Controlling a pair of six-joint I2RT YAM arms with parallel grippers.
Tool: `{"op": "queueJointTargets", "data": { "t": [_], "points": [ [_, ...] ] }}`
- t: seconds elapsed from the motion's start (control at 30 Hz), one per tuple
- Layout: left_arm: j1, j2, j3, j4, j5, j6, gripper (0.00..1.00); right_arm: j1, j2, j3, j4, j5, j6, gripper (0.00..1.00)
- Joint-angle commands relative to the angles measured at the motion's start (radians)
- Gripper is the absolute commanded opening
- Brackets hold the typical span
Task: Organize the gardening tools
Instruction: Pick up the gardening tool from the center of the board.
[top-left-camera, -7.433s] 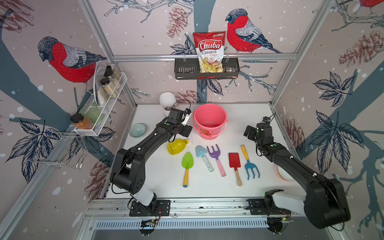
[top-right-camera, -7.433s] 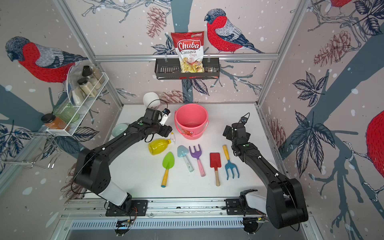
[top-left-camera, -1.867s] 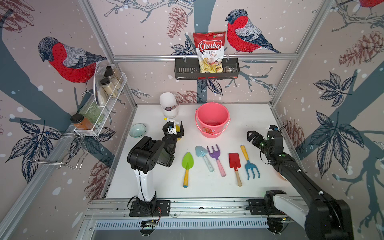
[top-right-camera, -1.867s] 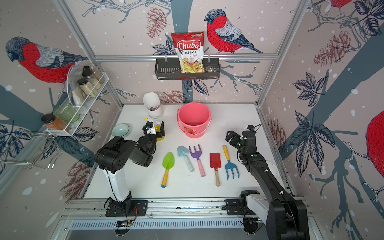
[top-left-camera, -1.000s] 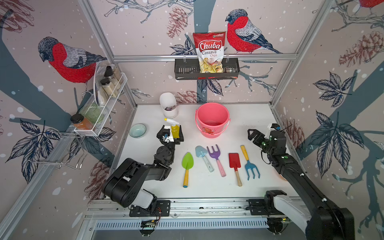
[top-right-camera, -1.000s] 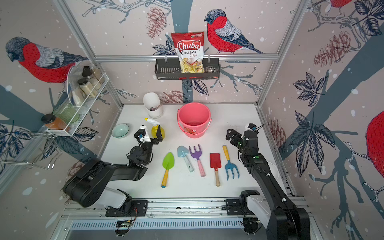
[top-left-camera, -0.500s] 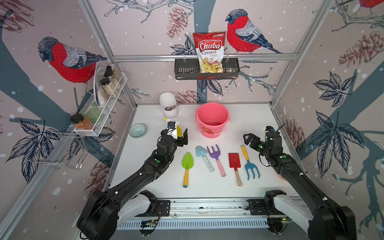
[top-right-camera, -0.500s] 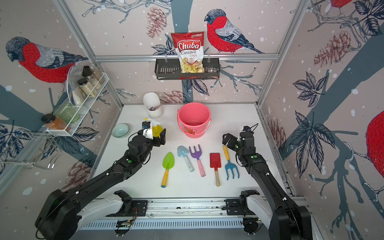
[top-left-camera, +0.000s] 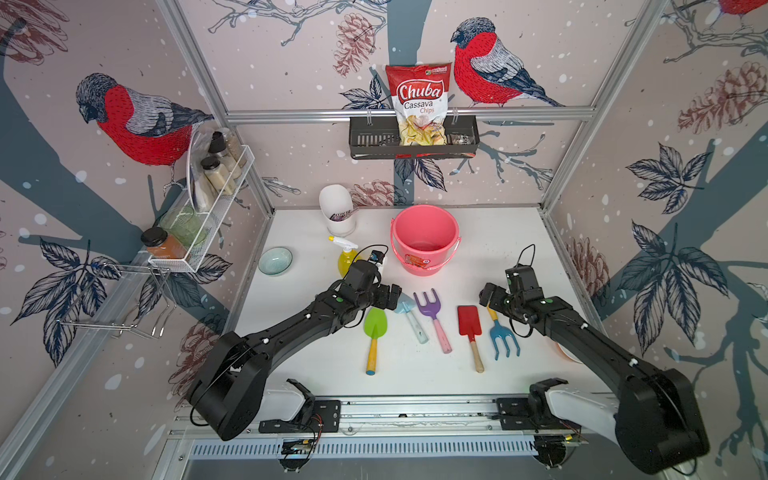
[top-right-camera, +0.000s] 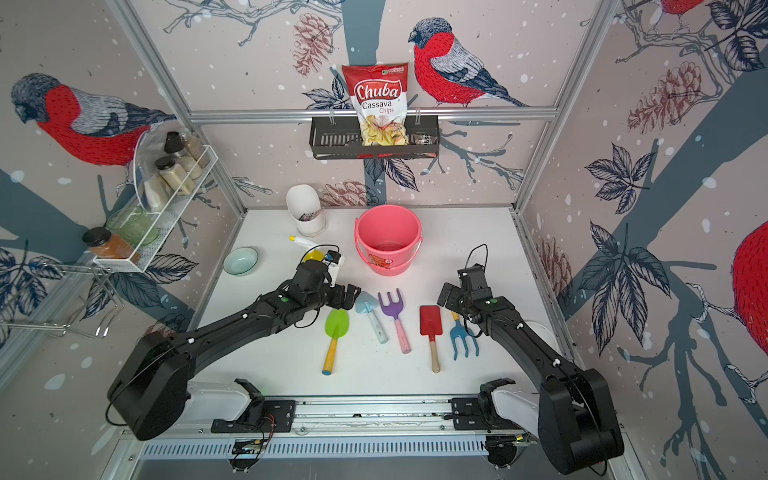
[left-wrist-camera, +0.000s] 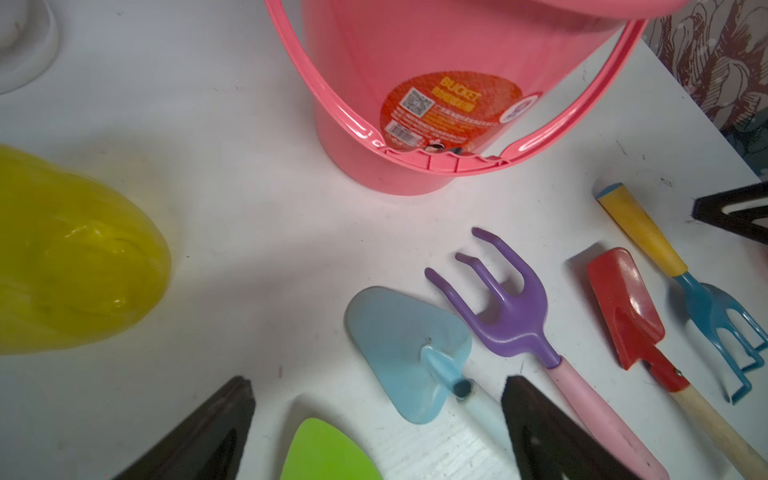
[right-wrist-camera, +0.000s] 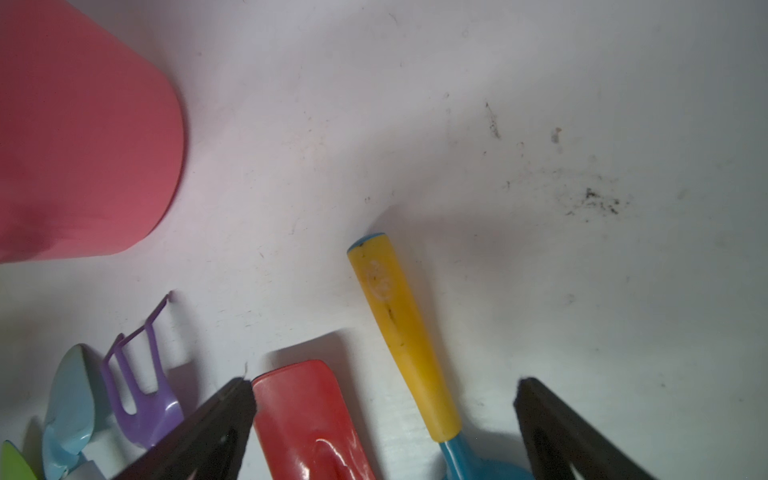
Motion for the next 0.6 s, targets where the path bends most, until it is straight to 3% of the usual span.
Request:
{"op": "queueJointTargets", "data": {
  "t": [0.0,0.3,0.57],
  "points": [
    [-0.004,-0.005,0.010,-0.006,0.050,0.006,0.97,0.004,0.040,0.014,-0.019,0.028,-0.020,0.97],
    [-0.008,-0.174,-0.112,0.159,0.076,-0.022,0.97,0.008,0.172,0.088,-0.020,0.088,-0.079,0.85],
    [-0.009,-0.236,-0.167,0.219,0.078,-0.042,0.97,0.016,0.249,0.107,0.002,0.081,-0.106,0.74]
  ]
}}
